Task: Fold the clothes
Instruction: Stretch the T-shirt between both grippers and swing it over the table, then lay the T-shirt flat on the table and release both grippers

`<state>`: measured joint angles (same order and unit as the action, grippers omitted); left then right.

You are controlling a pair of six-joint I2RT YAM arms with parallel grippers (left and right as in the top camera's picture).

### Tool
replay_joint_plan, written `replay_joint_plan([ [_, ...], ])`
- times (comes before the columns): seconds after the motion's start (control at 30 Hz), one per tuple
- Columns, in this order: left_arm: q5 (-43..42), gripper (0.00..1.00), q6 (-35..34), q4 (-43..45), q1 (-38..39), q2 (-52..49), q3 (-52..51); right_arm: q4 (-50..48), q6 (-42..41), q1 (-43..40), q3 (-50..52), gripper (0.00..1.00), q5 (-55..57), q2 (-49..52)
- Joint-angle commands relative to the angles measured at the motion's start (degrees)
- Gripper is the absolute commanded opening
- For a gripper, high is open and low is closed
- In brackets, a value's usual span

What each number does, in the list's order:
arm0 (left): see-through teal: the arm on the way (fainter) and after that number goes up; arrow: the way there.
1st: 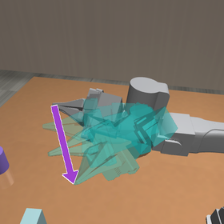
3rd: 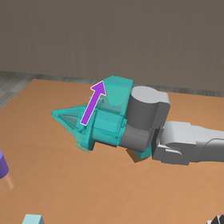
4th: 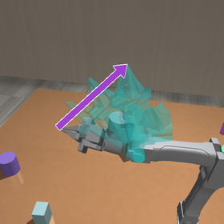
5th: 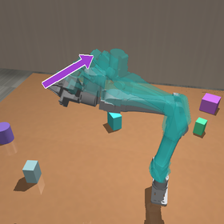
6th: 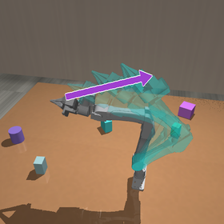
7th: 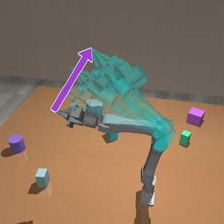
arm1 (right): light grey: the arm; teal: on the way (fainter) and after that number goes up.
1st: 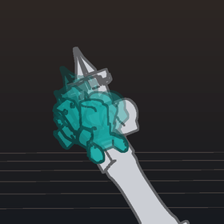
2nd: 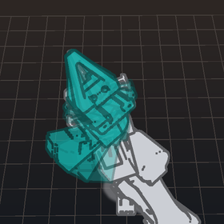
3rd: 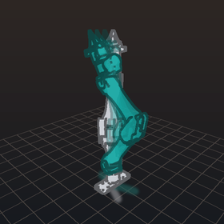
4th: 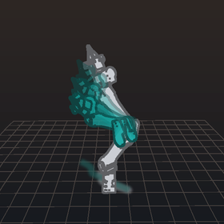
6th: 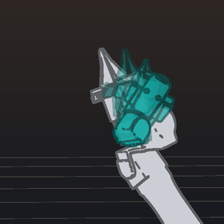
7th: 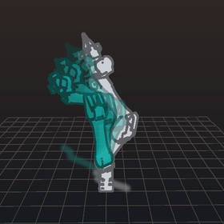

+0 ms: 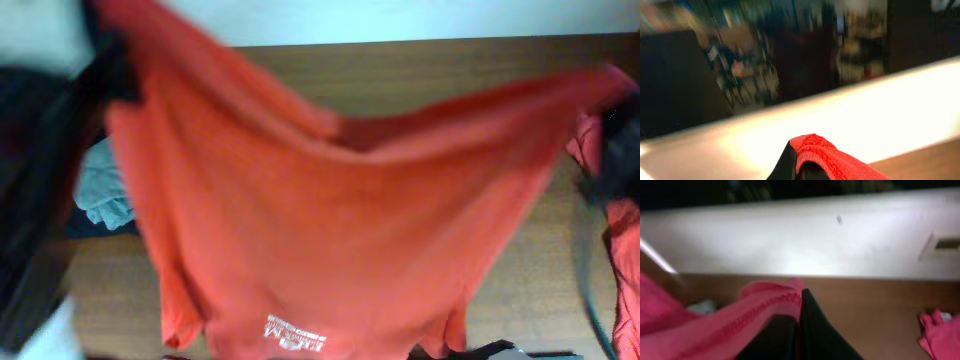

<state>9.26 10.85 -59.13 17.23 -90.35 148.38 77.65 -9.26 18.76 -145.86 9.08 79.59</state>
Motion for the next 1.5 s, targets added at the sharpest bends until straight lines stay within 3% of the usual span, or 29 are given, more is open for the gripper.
replay_joint_plan([
  [0.0, 1.11, 0.01, -0.57, 1.29, -0.72, -11.08, -0.57, -0.09, -0.9, -0.57, 0.57, 0.04, 8.13, 8.48],
  [0.3, 1.11, 0.04, -0.59, 10.78, -2.82, -30.42, -0.57, -1.99, -0.85, -11.41, 0.57, 0.05, 12.55, 26.51],
  [0.37, 1.07, 0.09, -1.03, 13.27, -3.17, -33.48, -0.57, -2.91, -0.85, -15.1, 0.57, 0.11, 12.02, 30.53],
  [0.4, 1.07, 0.14, -1.01, 14.14, -3.17, -34.58, -0.57, -3.17, -0.76, -16.61, 0.57, 0.19, 11.04, 31.98],
  [0.5, 1.11, 0.57, -0.98, 15.8, -3.17, -36.28, -0.57, -3.45, -0.68, -21.05, 0.57, 0.38, 6.86, 35.28],
  [0.63, 2.23, 0.84, -0.98, 15.85, -3.45, -35.12, -0.44, -2.34, -0.68, -25.14, 0.55, 0.58, 2.21, 34.97],
  [0.73, 3.48, 0.98, -0.98, 14.91, -3.96, -32.85, -0.44, -0.9, -0.68, -27.21, 0.55, 0.6, 0.31, 33.24],
  [1.0, 3.65, 0.99, -1.25, 3.78, -5.16, -21.27, -0.42, 3.08, -0.68, -28.52, 0.55, 0.61, -3.15, 25.22],
  [1.2, 3.63, 0.99, -9.62, -10.67, -4.48, -10.82, -0.42, 8.22, -0.66, -28.52, 0.55, 0.63, -11.78, 19.32],
  [1.47, 3.67, 0.99, -13.4, -25.46, -4.5, -0.42, -0.42, 13.42, 0.37, -28.52, 0.57, 0.63, -15.58, 10.23],
])
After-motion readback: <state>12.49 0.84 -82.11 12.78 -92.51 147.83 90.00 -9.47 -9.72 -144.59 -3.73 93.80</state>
